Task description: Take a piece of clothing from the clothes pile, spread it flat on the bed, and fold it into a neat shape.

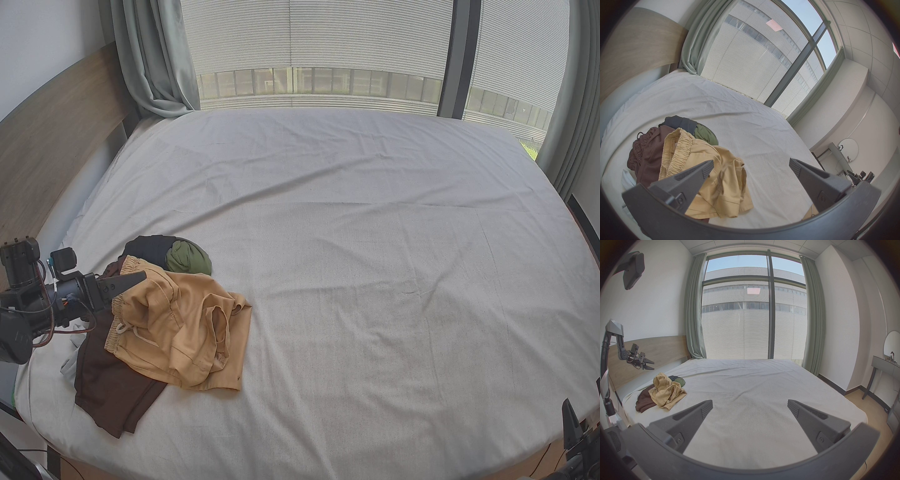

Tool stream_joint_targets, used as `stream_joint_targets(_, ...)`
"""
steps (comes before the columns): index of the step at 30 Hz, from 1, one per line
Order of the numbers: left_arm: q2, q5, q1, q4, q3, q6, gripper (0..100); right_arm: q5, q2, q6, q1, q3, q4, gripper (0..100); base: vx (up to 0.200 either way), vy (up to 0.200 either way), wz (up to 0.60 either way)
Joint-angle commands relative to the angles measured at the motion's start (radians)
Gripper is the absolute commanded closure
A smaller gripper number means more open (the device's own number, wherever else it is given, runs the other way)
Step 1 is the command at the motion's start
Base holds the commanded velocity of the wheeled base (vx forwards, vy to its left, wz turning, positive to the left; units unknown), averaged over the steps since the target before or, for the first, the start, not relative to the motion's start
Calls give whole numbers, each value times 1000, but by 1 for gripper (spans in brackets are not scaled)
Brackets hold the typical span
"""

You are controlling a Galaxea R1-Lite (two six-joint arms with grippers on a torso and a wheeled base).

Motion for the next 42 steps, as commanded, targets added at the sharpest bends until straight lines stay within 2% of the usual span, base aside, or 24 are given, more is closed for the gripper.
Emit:
stream_joint_targets(1, 85, -5, 21, 0, -49, 0, 0, 0, -13, 0, 0, 16, 0, 0, 0, 0, 0)
stream_joint_targets(9, 172, -6, 83, 0, -115, 1, 0, 0, -13, 0, 0, 16, 0, 0, 0, 0, 0)
stream_joint_targets(23, 284, -9, 118, 1, -228, 0, 0, 0, -13, 0, -2, 18, 0, 0, 0, 0, 0)
stream_joint_targets(33, 366, -9, 77, 0, -285, -3, 0, 0, -13, 0, 0, 18, 0, 0, 0, 0, 0)
stream_joint_targets(42, 309, -12, 3, 6, -268, -19, 0, 0, -13, 0, 0, 16, 0, 0, 0, 0, 0)
